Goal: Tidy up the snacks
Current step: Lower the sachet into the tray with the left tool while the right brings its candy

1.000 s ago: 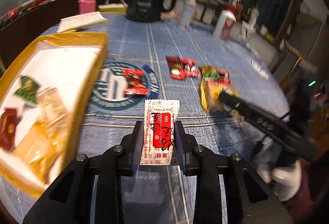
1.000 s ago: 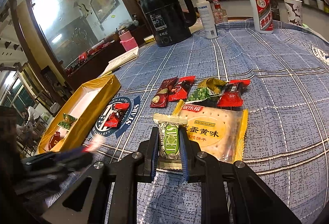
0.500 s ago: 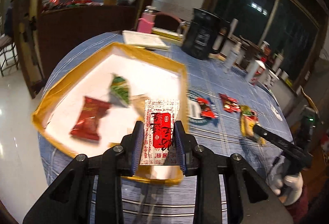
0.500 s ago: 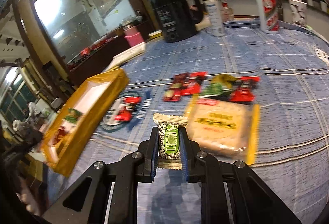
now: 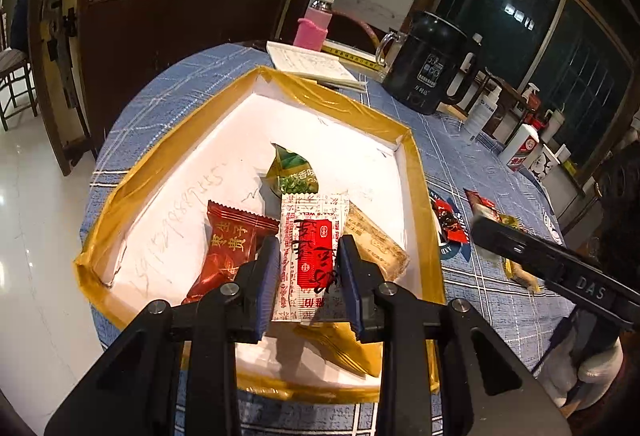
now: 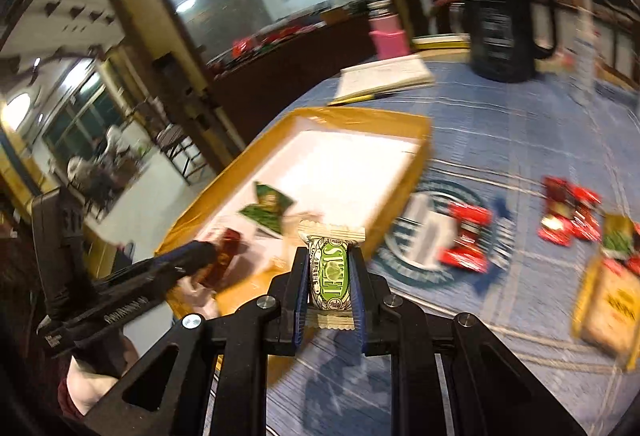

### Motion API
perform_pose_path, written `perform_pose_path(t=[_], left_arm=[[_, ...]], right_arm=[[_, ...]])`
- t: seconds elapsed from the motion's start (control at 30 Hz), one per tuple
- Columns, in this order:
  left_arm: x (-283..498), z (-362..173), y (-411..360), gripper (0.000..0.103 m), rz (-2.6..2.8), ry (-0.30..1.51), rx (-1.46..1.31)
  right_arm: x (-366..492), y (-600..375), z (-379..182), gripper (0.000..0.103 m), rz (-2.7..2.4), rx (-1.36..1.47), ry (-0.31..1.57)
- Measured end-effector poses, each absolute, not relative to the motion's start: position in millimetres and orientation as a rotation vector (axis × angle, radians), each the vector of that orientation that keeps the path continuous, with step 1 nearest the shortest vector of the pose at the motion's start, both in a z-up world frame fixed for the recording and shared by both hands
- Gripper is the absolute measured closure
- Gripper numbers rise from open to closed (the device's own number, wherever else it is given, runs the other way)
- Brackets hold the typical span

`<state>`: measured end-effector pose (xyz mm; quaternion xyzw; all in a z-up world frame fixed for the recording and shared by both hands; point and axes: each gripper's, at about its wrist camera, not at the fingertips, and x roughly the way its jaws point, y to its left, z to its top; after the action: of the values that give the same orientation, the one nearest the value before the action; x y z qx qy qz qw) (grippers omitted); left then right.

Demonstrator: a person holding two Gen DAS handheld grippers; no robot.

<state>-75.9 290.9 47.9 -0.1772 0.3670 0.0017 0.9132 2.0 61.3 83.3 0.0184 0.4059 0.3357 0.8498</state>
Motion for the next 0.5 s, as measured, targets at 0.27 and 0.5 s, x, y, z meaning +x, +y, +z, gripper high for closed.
perform_pose_path(t=[0.27,0.5], left_arm=[[-82.8,43.5,306.2,0.074,-0.016,0.755,-0.418],[-99.5,53.9,316.2,0.05,-0.033,0.72,-0.477]], right_arm=[[29.4,124.9,54.6,0.084,0.709,-0.055,0.949],[38.6,136.0,39.9,0.08,0.687,-0.051,0.976]])
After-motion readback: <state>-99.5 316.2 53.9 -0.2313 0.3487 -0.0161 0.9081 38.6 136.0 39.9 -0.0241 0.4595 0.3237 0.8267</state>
